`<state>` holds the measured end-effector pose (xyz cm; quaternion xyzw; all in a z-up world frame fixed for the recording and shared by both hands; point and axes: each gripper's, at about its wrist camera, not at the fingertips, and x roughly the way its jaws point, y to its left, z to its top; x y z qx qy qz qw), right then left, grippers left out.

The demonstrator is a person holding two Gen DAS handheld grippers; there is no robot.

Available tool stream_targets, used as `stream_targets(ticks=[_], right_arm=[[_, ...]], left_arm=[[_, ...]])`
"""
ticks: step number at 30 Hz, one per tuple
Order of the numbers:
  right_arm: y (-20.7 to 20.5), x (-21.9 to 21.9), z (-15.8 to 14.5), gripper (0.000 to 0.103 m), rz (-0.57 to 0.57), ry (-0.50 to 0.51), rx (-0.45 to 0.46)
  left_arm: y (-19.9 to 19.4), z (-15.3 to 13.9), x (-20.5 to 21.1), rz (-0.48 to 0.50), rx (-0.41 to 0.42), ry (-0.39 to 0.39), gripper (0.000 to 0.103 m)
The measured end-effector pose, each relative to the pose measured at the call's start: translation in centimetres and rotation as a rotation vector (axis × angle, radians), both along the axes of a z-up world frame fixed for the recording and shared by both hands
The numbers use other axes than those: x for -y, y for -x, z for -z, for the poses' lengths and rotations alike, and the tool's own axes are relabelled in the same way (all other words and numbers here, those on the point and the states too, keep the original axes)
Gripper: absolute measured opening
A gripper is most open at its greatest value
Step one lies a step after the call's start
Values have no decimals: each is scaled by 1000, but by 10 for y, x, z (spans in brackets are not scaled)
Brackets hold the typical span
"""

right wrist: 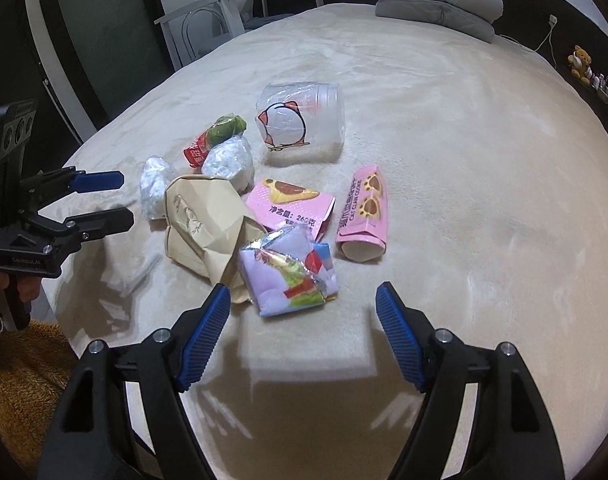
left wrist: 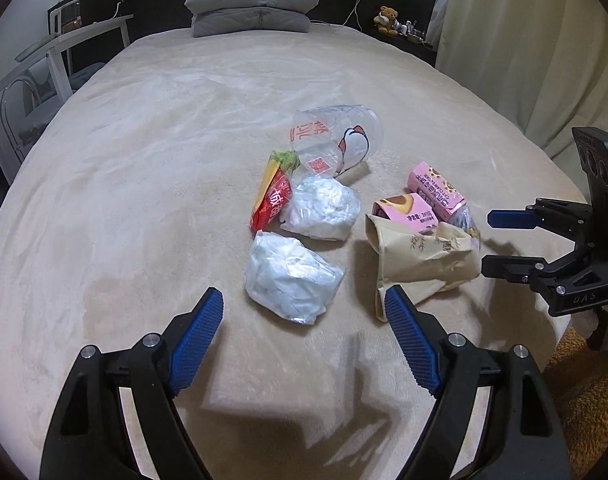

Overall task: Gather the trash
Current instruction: 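Grasp the white plastic bag with the left tool while the right tool grasps the pink-white wrapper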

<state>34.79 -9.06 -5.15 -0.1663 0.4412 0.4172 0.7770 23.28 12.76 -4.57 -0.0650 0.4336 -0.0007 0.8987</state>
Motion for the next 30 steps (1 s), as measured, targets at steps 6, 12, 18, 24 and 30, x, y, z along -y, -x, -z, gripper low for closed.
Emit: stream_targets(ticks=[6, 12, 18, 24, 30], right_arm=[[-10, -8, 8, 75, -23, -1, -7], [-16, -11, 12, 58, -42, -12, -22], [-12, -9, 8, 49, -53, -23, 7], [-11, -4, 3, 48, -39, -36, 9], [-5, 4, -6, 48, -25, -47, 15]], left_arm=[[-15, 11, -5, 38, -4, 13, 82], [-26, 23, -8, 45, -28, -4, 81], [-25, 29, -7, 62, -42, -31, 58], [-21, 24, -2, 64, -26, -52, 55], [-13, 15, 0, 53, -6, -48, 54]])
